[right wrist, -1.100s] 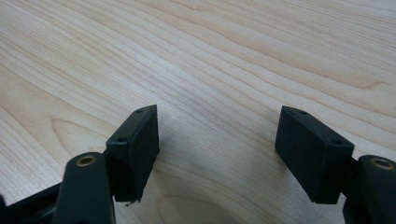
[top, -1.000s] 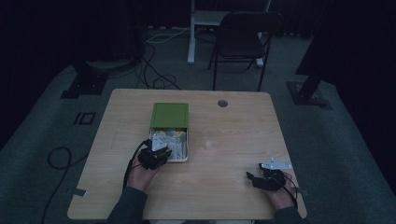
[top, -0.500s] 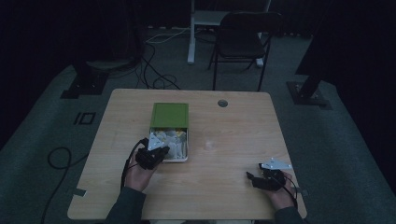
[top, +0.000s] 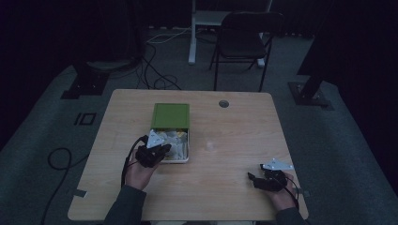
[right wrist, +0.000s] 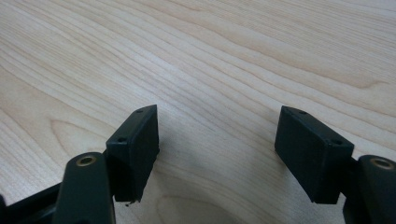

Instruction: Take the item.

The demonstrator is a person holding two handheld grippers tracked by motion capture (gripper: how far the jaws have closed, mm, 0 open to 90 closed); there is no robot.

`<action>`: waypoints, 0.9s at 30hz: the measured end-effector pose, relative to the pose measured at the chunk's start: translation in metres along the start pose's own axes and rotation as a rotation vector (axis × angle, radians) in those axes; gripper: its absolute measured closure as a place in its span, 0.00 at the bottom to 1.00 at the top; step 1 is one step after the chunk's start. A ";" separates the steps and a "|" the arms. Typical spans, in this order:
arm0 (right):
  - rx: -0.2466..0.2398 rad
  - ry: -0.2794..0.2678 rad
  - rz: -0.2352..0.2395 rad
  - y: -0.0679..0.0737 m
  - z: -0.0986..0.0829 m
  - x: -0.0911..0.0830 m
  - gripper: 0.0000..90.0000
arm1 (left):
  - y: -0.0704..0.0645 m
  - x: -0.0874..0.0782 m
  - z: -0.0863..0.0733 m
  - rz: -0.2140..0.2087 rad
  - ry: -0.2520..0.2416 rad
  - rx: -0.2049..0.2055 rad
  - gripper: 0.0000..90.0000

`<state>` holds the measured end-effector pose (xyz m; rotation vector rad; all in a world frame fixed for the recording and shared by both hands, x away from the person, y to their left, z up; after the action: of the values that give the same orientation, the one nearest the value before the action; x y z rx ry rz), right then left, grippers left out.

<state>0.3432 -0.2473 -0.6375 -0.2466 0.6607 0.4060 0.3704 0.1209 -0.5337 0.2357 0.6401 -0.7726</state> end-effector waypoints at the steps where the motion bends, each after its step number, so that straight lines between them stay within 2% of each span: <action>1: 0.000 0.000 0.000 0.000 0.000 0.000 0.34 | 0.000 -0.001 0.001 -0.002 -0.001 0.003 1.00; 10: 0.003 0.001 0.000 0.000 0.000 0.000 0.34 | 0.003 -0.006 0.011 -0.017 -0.019 0.002 1.00; 27: 0.001 0.000 0.000 0.000 0.000 0.000 0.34 | -0.007 -0.011 0.027 -0.056 -0.030 0.038 1.00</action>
<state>0.3432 -0.2472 -0.6375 -0.2456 0.6606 0.4056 0.3716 0.1113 -0.5058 0.2413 0.6063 -0.8411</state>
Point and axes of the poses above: each handheld gripper's, and its own axes: x roughly forward along the jaws, z roughly out of its top, y roughly to its left, the point moved 8 cm from there along x, roughly forward along the jaws, and after that the axes turned 8 degrees about -z, right-handed, at the moved point
